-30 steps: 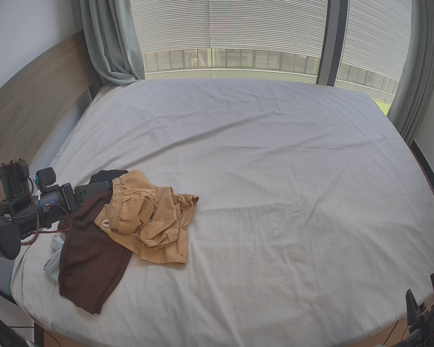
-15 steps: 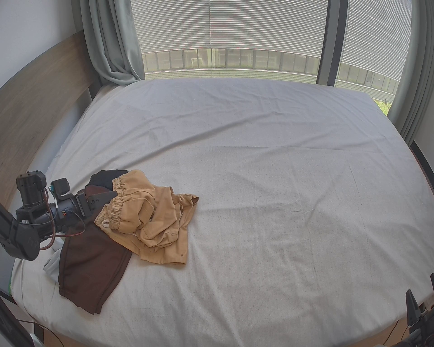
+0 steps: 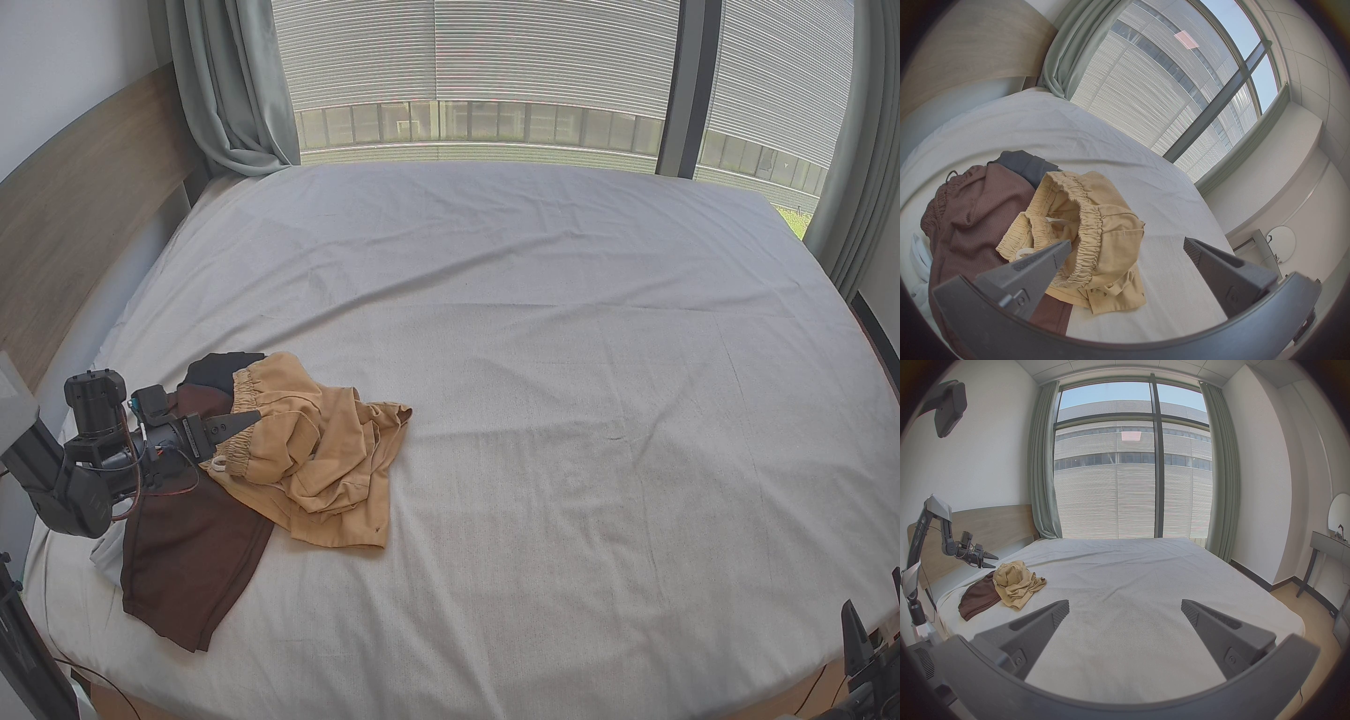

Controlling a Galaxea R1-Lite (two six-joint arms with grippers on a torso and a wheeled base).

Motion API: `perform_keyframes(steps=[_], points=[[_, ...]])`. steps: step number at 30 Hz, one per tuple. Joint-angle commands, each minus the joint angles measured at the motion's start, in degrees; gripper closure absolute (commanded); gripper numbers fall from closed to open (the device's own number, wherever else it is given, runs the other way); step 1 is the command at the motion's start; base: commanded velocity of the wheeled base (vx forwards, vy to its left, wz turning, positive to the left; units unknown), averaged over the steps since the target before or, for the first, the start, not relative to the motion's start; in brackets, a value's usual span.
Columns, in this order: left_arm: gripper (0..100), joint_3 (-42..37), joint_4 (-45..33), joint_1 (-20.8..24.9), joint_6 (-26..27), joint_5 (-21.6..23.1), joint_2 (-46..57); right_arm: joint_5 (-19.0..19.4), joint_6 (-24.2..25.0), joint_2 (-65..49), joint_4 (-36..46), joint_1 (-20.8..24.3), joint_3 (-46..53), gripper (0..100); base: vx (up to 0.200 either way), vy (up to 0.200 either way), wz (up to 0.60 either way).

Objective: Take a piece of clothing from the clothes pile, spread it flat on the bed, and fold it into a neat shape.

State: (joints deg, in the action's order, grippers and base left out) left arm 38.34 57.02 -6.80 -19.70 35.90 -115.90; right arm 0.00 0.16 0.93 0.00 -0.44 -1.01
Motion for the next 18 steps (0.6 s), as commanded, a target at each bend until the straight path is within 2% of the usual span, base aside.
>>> perform_keyframes(steps=[1, 6, 14, 18], points=[[0, 0.8, 0.7, 0.3, -0.3, 0.0, -3.2, 0.0, 0.0, -0.9, 0.0, 0.0, 0.9, 0, 0.0, 0.0, 0.0], [0, 1.1, 4.4, 1.1, -0.9, -0.1, -6.4, 0.0, 0.0, -0.9, 0.0, 0.0, 0.9, 0, 0.0, 0.0, 0.0], [0, 3.0, 15.9, 2.8, -8.0, -1.4, -11.8, 0.0, 0.0, -0.9, 0.0, 0.0, 0.9, 0, 0.0, 0.0, 0.0], [0, 2.8, 17.3, 3.3, -8.9, -1.5, -12.1, 0.0, 0.0, -0.9, 0.0, 0.0, 0.9, 0, 0.0, 0.0, 0.0]])
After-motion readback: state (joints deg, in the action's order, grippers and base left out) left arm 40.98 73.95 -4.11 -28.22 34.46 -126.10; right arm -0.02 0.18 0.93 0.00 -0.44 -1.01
